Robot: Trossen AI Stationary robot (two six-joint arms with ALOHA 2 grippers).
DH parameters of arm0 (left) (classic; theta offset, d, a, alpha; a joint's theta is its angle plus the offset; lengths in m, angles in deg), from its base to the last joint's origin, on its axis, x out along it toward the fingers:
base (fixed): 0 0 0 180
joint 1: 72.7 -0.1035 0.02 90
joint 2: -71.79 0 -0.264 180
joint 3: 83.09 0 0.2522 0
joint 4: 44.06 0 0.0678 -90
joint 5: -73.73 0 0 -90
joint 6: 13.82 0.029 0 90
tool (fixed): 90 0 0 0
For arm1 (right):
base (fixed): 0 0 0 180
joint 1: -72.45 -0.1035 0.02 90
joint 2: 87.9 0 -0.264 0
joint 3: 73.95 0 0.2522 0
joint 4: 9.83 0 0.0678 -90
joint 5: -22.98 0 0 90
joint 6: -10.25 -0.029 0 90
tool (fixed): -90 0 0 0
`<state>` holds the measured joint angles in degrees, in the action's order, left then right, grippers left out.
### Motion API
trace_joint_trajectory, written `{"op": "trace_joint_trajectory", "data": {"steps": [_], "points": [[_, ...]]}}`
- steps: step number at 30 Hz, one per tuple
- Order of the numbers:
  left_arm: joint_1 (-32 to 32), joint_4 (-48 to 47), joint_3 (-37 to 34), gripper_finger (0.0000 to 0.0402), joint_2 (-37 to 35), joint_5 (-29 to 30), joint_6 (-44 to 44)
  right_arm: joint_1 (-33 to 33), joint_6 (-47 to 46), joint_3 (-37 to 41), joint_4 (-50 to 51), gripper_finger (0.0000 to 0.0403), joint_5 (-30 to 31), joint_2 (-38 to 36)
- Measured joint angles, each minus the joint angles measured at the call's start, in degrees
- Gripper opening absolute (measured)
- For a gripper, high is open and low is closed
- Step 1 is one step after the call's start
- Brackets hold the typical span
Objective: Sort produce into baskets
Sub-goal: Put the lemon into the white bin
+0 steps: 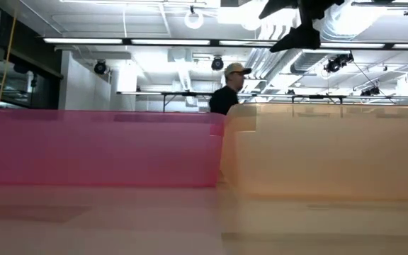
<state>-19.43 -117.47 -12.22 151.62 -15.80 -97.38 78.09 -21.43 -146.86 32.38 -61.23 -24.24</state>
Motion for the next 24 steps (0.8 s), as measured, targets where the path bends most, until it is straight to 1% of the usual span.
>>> {"op": "trace_joint_trajectory", "data": {"steps": [2,4,9,11,14,16,24], "points": [[0.82,1.38,-1.97,0.0390,0.02,-0.02,-1.99,-1.05,-1.69,0.00,-0.02,0.0383,2.25,0.02],[1.50,0.80,-3.41,0.0390,-0.02,-0.08,-3.31,-1.82,-3.27,0.00,-0.02,0.0383,3.83,0.02],[1.96,1.38,-6.08,0.0390,-0.02,-1.60,-2.35,-3.10,-7.12,0.00,-0.02,0.0383,5.80,0.04],[2.00,3.78,-7.57,0.0390,-0.03,-2.12,-1.64,-3.45,-7.35,0.00,-0.01,0.0383,5.89,0.04],[1.97,7.44,-10.23,0.0390,-0.02,-4.58,-1.70,-3.51,-7.35,0.00,-0.01,0.0383,5.89,0.04],[1.98,8.75,-11.76,0.0390,-0.02,-4.66,-1.85,-3.51,-7.35,0.00,-0.02,0.0383,5.89,0.04],[1.84,9.64,-16.65,0.0390,-0.02,-4.92,-3.23,-3.49,-7.12,0.02,-0.02,0.0383,6.01,0.04]]}}
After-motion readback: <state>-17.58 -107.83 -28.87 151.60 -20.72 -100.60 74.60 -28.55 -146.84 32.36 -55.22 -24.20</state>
